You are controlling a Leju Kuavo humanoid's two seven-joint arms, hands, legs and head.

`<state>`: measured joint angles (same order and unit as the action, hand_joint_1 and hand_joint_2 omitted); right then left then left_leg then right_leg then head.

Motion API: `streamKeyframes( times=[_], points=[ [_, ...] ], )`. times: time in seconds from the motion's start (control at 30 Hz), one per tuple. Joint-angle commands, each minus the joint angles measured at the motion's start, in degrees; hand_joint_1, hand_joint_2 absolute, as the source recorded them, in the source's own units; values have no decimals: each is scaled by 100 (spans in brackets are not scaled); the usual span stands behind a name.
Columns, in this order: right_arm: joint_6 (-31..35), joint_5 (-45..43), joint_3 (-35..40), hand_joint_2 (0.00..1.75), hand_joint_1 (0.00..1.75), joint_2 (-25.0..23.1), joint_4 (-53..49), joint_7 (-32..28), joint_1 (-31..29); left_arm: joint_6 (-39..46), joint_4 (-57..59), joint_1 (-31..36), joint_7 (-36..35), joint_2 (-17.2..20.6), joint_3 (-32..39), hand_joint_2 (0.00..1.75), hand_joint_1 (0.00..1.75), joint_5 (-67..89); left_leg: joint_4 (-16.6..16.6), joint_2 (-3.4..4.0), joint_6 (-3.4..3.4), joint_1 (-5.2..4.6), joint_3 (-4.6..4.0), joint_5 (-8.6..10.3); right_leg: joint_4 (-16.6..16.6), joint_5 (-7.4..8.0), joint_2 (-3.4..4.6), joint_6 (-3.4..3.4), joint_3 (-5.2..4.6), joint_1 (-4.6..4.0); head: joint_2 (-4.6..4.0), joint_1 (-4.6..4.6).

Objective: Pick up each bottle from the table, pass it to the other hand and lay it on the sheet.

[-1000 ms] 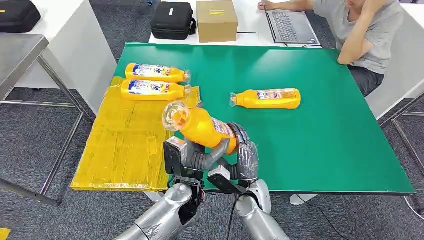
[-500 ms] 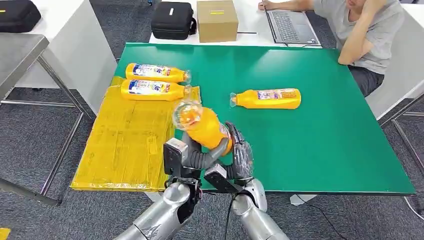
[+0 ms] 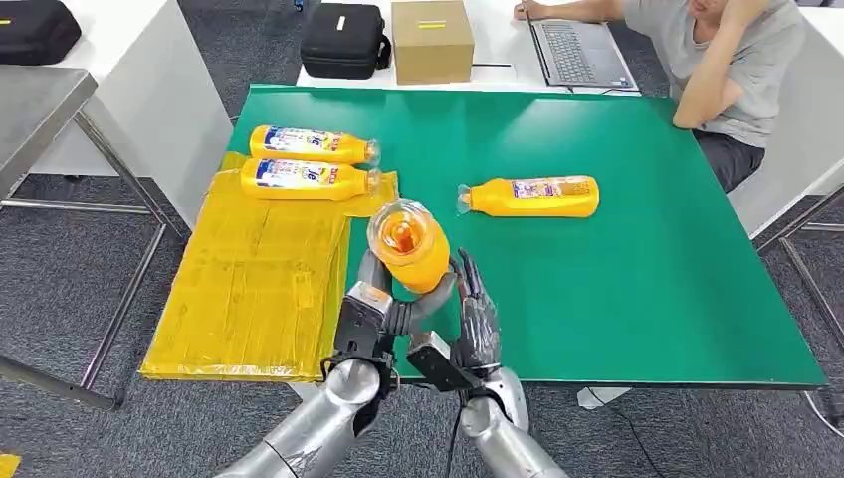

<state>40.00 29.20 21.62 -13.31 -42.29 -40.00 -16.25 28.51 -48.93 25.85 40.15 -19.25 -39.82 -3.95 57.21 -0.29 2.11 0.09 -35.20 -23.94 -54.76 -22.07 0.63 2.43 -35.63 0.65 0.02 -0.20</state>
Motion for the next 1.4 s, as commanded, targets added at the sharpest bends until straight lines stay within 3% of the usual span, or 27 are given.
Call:
streamKeyframes(
  times=[0.03, 0.37, 0.43, 0.5, 0.57, 0.63, 0.67, 0.73, 0.9, 1.13, 1.4],
  points=[
    [0, -379, -285, 175, 0, 39, 257, 0, 118, 666, 1404, 733, -15, 673, 143, 175, 175, 772, -10, 10, -8, 1, 25, -3, 7, -2, 5, -8, 21, -2, 0, 0],
    [0, -609, -176, 175, 0, 80, 235, 0, 194, 1149, 2034, 914, -22, 777, 456, 175, 175, 1415, -5, 11, -14, 4, 37, -9, 0, -12, 5, -9, 31, -4, 0, 0],
    [0, -642, -175, 175, 0, 73, 251, 0, 206, 1149, 1649, 645, -648, 775, 1935, 175, 175, 3852, -3, 7, -16, 3, 42, -12, -3, -16, 0, -10, 36, -4, 0, 0],
    [0, -652, -192, 175, 0, 74, 237, 0, 232, 1149, 1485, 526, -1007, 785, 2584, 175, 175, 4981, -4, 25, -16, 3, 42, -13, -1, -11, 18, -10, 31, -4, 0, 0],
    [0, -652, -192, 175, 0, 74, 237, 0, 232, 1149, 1485, 526, -1007, 785, 2584, 175, 175, 4981, -5, 23, -13, 3, 28, -8, 0, -6, 18, -8, 20, -3, 0, 0],
    [0, -692, -167, 175, 0, 75, 215, 0, 258, 1149, 1391, 465, -1526, 867, 2928, 175, 175, 6088, -4, 13, -14, 3, 28, -7, -2, -9, 7, -9, 22, -3, -2, 2],
    [0, -728, -142, 175, 0, 64, 234, 0, 242, 1149, 1617, 600, -2171, 978, 2917, 175, 175, 6926, -6, 15, -13, 2, 22, -4, -1, -5, 10, -8, 13, -2, 0, 0],
    [0, -777, -105, 175, 0, 45, 263, 0, 218, 1149, 1955, 763, -2801, 1132, 2851, 175, 175, 7601, 0, 20, -18, 5, 38, -13, -6, -14, 12, -13, 28, -6, 0, 2],
    [0, -855, -21, 175, 0, 12, 354, 0, 157, 1095, 2523, 1090, -3763, 1298, 2547, 175, 175, 8498, -2, 13, -20, 5, 36, -9, -9, -15, 2, -13, 25, -6, 0, 0],
    [0, -943, 8, 175, 0, 35, 419, 0, 126, 613, 2966, 1360, -4423, 1348, 2366, 175, 175, 8973, -1, 5, -19, 7, 17, 2, -8, -8, 0, -7, 12, -5, 0, 2],
    [0, -972, 43, 175, 0, 62, 424, 0, 126, 403, 3043, 1386, -4564, 1368, 2293, 175, 175, 9125, 2, 7, -22, 6, 24, -4, -11, -13, 1, -10, 19, -5, 0, 0]
  ],
)
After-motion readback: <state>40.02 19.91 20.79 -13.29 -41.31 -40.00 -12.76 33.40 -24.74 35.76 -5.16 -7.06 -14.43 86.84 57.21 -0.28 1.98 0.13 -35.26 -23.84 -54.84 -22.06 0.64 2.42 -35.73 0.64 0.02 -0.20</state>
